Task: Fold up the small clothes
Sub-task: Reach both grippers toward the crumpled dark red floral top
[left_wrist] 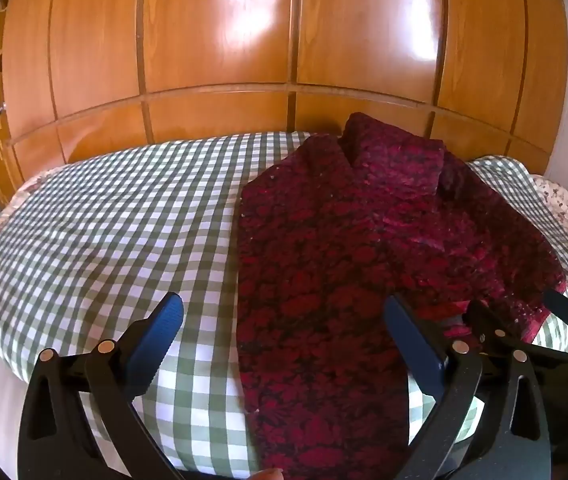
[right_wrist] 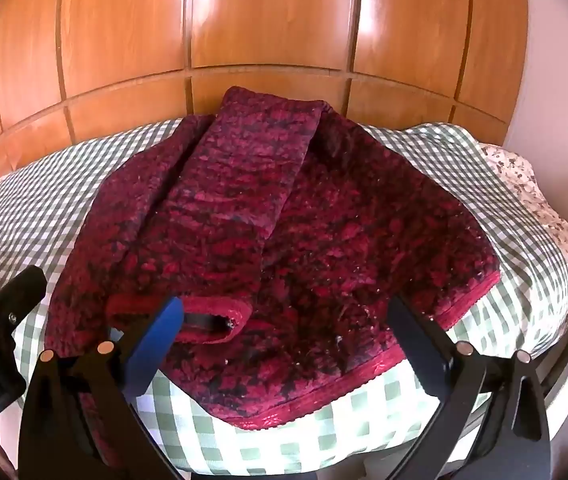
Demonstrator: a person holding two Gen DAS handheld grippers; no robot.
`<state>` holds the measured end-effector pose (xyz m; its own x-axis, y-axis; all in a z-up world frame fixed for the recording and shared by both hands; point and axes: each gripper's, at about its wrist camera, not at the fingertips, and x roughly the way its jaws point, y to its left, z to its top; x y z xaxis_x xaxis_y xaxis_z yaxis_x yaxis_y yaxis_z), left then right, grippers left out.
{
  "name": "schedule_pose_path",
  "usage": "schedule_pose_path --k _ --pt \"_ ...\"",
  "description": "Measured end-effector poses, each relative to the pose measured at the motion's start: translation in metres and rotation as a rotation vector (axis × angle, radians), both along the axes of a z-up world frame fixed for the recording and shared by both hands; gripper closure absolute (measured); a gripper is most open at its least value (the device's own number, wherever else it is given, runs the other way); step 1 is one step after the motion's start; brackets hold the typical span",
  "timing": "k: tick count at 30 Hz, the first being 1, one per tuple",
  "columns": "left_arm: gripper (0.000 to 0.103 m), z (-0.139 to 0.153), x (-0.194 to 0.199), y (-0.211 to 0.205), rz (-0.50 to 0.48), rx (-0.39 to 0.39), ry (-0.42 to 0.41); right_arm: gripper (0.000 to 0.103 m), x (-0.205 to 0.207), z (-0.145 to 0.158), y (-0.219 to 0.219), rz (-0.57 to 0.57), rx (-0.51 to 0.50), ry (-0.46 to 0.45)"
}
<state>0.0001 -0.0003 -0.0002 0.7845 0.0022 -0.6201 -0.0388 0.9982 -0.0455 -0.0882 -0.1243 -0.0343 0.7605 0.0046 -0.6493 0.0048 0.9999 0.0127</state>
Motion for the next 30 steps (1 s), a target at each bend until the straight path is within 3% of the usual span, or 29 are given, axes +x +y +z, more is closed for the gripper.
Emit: schedule_pose_path --k 9,14,30 --pt "0.004 0.000 -0.002 0.002 0.000 0.021 -0.001 0.002 -0.007 0.003 -0.005 -0.011 0.032 -0.022" --pt "0.004 0.003 -0.004 0.007 -0.003 0.002 -0.038 0.002 0.001 -0.002 -0.005 0.022 0.043 0.014" --pt "0.004 -0.002 -0.005 0.005 -0.008 0.000 -0.019 0.002 0.000 -0.002 -0.004 0.038 0.063 0.025"
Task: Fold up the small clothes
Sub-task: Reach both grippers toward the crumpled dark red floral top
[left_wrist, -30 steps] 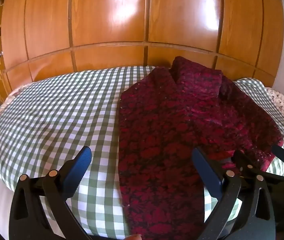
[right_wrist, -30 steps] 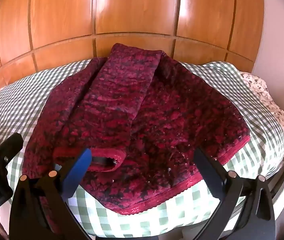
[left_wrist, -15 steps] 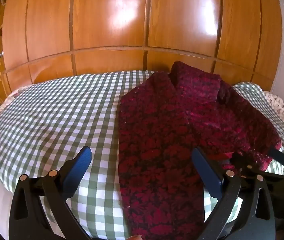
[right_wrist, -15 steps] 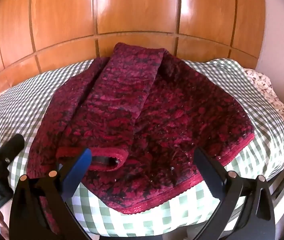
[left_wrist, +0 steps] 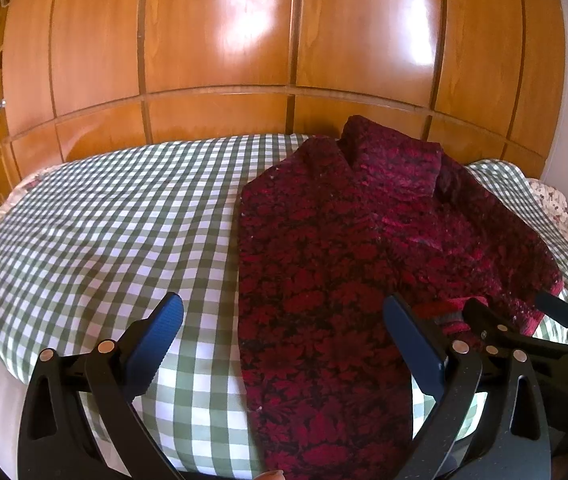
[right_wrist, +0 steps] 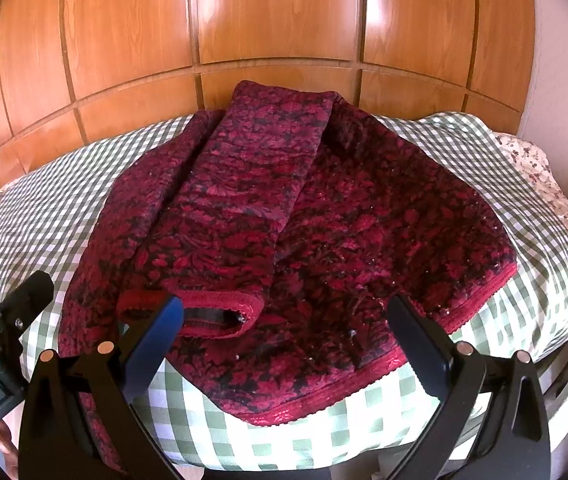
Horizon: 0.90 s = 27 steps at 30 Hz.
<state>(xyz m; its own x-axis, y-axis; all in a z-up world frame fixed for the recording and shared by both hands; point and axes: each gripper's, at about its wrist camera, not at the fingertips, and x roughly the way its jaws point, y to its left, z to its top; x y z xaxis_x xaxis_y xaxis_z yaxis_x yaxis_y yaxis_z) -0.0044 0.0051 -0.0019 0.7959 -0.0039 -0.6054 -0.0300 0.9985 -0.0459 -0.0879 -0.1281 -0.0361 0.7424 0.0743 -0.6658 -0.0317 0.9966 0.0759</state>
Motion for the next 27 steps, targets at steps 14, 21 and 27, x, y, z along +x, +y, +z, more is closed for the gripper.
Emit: schedule_pose_path --k 14,21,27 --pt "0.004 -0.009 0.003 -0.002 -0.007 0.016 0.027 0.002 0.005 -0.004 -0.010 -0.013 0.031 0.023" --pt "0.004 -0.012 0.005 -0.007 -0.018 0.037 0.038 0.002 0.008 -0.010 -0.013 -0.012 0.044 0.051" --pt "0.004 -0.013 0.005 -0.008 -0.024 0.042 0.040 0.002 0.009 -0.011 -0.015 -0.019 0.042 0.048"
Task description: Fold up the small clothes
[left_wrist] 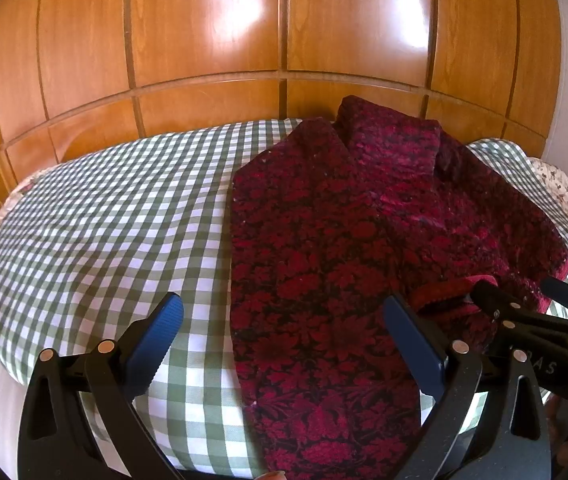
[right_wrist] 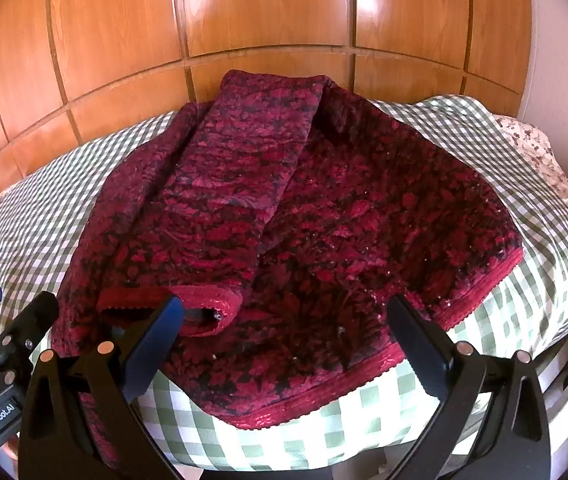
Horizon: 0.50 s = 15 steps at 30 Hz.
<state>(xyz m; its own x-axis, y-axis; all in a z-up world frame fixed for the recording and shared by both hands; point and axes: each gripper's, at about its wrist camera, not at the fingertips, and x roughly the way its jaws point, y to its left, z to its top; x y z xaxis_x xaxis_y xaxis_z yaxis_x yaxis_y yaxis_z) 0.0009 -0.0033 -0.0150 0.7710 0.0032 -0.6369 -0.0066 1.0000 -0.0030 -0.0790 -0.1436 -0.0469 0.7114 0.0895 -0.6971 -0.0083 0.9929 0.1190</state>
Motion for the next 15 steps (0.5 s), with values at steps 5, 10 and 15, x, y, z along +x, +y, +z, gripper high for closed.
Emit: schedule_pose_path --k 5,10,15 --pt "0.004 0.000 0.000 -0.001 -0.005 0.006 0.001 0.002 0.000 0.001 -0.002 -0.002 0.007 0.001" --pt "0.004 -0.003 0.001 -0.002 -0.010 0.012 0.010 0.002 -0.001 0.006 -0.007 -0.008 0.028 0.002" --pt "0.004 -0.007 0.003 -0.005 -0.018 0.020 0.024 0.002 0.000 0.012 -0.022 -0.056 0.021 -0.020"
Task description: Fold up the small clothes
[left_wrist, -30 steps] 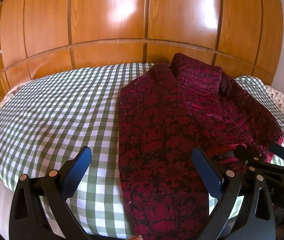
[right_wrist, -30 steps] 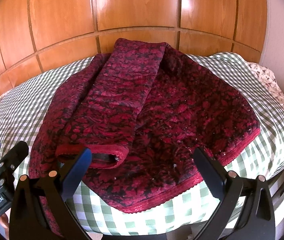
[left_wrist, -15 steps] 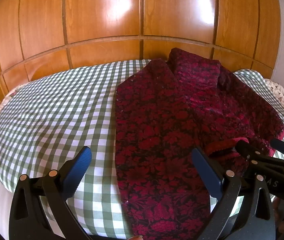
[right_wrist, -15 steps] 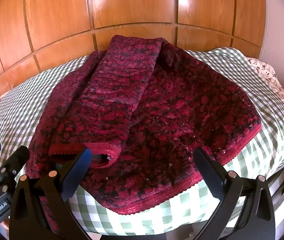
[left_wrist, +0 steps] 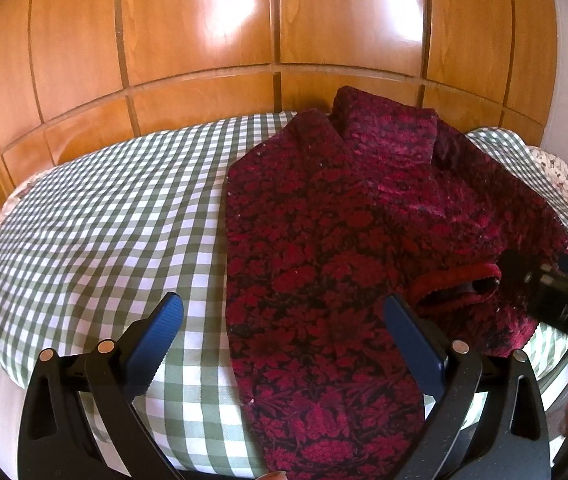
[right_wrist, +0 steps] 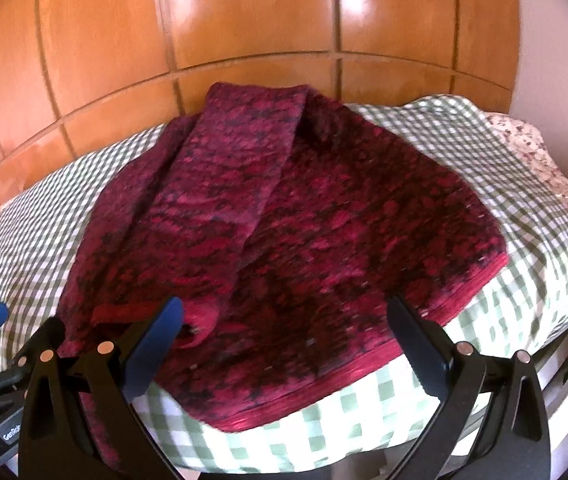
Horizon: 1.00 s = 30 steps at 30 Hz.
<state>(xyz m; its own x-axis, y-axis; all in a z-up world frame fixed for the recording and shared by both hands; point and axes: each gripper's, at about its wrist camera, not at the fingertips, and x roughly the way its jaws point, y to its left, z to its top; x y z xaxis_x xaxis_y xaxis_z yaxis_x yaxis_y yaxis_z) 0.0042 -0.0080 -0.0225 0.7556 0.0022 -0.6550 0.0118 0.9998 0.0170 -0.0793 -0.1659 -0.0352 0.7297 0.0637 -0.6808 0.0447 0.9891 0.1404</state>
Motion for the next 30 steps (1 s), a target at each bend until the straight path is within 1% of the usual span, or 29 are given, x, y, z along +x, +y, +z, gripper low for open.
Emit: schedule_pose_path --k 2,6,11,14,15,16,17,18,19,20,21,22,23,24,27,28,30 --pt "0.004 -0.005 0.003 -0.001 -0.010 -0.001 0.018 0.002 0.004 -0.004 -0.008 -0.024 -0.006 0.015" --pt "0.004 -0.014 0.009 -0.005 -0.036 0.004 0.048 0.002 0.014 -0.025 -0.024 -0.071 -0.020 0.084" --pt "0.004 -0.028 0.015 -0.005 -0.069 0.010 0.097 0.002 0.020 -0.055 -0.027 -0.056 -0.045 0.157" --pt "0.005 -0.039 0.019 -0.006 -0.108 0.033 0.121 0.002 0.019 -0.064 -0.030 -0.054 -0.025 0.150" --pt "0.008 -0.041 0.019 -0.006 -0.115 0.031 0.128 0.002 0.018 -0.065 -0.033 -0.055 -0.007 0.152" --pt "0.021 -0.045 0.019 -0.004 -0.139 0.008 0.142 0.002 0.017 -0.065 -0.032 -0.050 -0.005 0.153" --pt "0.029 -0.047 0.020 -0.002 -0.159 -0.009 0.152 0.002 0.018 -0.065 -0.031 -0.044 -0.009 0.155" --pt "0.035 -0.046 0.018 0.000 -0.175 -0.015 0.141 0.002 0.018 -0.063 -0.031 -0.038 -0.009 0.159" --pt "0.050 -0.044 0.017 0.002 -0.188 -0.019 0.138 0.002 0.018 -0.062 -0.031 -0.036 -0.007 0.165" --pt "0.060 -0.043 0.017 0.004 -0.203 -0.028 0.136 0.002 0.018 -0.060 -0.030 -0.031 -0.009 0.173" --pt "0.068 -0.041 0.016 0.009 -0.219 -0.051 0.134 0.002 0.020 -0.056 -0.029 -0.022 -0.006 0.177" --pt "0.085 -0.039 0.015 0.013 -0.230 -0.077 0.133 0.002 0.020 -0.051 -0.030 -0.006 0.016 0.162" --pt "0.100 -0.038 0.015 0.018 -0.221 -0.091 0.131 0.005 0.019 -0.041 -0.030 0.022 0.063 0.128" --pt "0.103 -0.037 0.017 0.027 -0.202 -0.105 0.139 0.007 0.020 -0.034 -0.028 0.051 0.100 0.108" --pt "0.103 -0.040 0.023 0.045 -0.203 -0.208 0.179 0.007 0.029 -0.021 -0.016 0.120 0.158 0.087" --pt "0.103 -0.041 0.022 0.049 -0.216 -0.241 0.191 0.008 0.034 -0.020 -0.014 0.127 0.175 0.085" --pt "0.103 -0.036 0.017 0.048 -0.238 -0.271 0.183 0.010 0.049 -0.019 -0.015 0.124 0.240 0.083"
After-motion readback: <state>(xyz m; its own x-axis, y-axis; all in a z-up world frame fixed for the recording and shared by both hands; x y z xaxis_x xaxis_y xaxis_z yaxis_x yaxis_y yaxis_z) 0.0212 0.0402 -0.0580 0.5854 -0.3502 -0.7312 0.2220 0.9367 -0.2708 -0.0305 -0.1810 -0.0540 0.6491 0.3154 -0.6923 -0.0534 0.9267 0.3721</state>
